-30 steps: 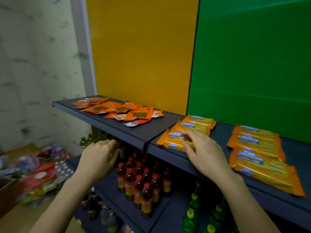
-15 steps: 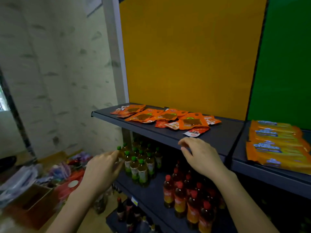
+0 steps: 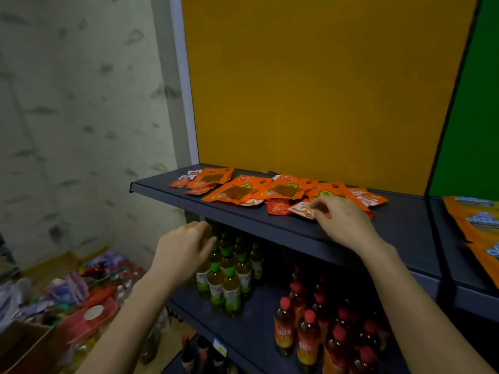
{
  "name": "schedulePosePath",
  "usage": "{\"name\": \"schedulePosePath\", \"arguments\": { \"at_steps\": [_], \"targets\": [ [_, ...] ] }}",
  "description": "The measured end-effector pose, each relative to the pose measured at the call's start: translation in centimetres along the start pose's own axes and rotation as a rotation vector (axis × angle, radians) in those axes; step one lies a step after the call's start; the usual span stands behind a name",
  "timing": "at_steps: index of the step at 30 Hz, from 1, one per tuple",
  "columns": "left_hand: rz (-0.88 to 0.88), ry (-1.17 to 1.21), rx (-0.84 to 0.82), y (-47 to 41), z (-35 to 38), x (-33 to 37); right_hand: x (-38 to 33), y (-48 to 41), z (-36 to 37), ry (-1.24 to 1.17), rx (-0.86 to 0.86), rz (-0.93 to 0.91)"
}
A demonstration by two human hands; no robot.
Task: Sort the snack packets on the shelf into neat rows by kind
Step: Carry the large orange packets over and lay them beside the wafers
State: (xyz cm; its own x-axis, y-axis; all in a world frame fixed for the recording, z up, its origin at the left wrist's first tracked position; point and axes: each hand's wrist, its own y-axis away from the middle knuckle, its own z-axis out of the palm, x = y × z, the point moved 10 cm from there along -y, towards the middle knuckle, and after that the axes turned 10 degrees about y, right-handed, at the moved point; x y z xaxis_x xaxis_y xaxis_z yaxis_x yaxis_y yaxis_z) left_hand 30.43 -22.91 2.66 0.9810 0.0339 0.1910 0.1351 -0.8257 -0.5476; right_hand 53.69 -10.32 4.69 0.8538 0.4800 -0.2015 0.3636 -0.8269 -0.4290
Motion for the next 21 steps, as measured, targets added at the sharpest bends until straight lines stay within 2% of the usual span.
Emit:
{"name": "schedulePosePath", "arguments": {
  "at_steps": [7, 12, 15, 19, 21],
  "targets": [
    [0.059, 0.137, -0.021, -9.5, 3.8, -0.6, 4.9, -6.7, 0.8, 0.138, -0.025, 0.220],
    [0.125, 0.192, -0.050, -15.3, 7.4, 1.5, 8.7, -9.1, 4.2, 0.265, -0.327, 0.404],
    [0.163, 0.242, -0.086, -17.5, 9.6, 3.2, 10.3, -9.1, 5.4, 0.250, -0.411, 0.498],
    [0.079, 0.230, -0.156, -21.2, 12.7, 3.4, 12.0, -8.5, 5.8, 0.268, -0.433, 0.603],
    [0.008, 0.218, -0.283, -22.5, 14.9, 3.0, 12.6, -8.4, 5.8, 0.277, -0.421, 0.638]
  ]
}}
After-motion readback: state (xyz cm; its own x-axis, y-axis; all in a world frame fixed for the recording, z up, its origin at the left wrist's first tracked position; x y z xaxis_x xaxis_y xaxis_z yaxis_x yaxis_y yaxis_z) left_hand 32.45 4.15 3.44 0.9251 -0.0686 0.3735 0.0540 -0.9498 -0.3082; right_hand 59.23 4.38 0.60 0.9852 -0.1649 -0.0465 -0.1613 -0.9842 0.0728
